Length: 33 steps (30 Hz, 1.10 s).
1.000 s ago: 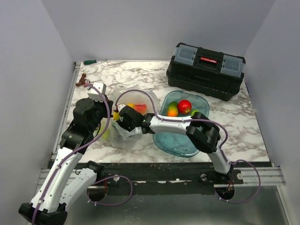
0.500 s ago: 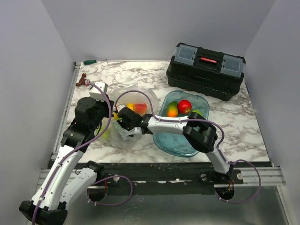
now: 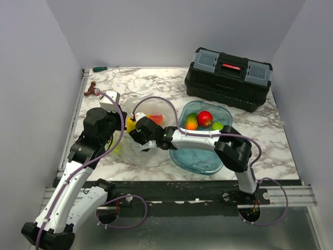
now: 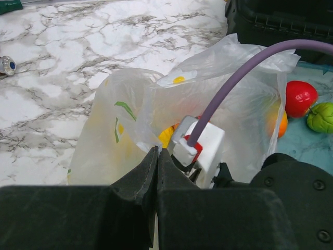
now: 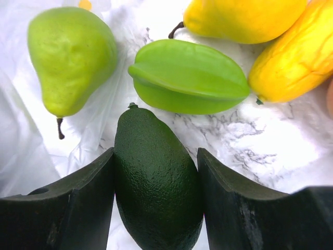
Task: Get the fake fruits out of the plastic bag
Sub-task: Take out the fake fruit from the plastic bag, then place the fake fruit in the bin.
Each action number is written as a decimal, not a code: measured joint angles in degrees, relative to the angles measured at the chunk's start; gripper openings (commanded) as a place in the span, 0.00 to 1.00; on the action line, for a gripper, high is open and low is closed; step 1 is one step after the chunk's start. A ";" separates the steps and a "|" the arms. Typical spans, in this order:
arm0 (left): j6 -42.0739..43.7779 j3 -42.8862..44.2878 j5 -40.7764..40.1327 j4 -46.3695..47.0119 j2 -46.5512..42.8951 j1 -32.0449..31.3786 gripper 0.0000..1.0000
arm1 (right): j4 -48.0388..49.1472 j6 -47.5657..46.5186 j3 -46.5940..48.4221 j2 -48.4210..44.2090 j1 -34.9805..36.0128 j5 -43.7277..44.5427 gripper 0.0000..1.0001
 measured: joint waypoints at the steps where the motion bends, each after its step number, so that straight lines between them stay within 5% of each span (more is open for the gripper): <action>1: 0.00 0.00 0.00 0.00 0.00 0.00 0.00 | 0.46 0.20 -0.61 -0.87 0.00 0.48 0.10; 22: 0.02 0.00 0.87 0.00 0.02 0.00 0.00 | 17.77 8.74 -20.06 -26.56 -0.11 7.80 0.01; 33: 0.02 0.00 1.25 0.00 0.22 0.00 0.00 | 20.74 9.73 -34.69 -47.89 -0.74 21.11 0.01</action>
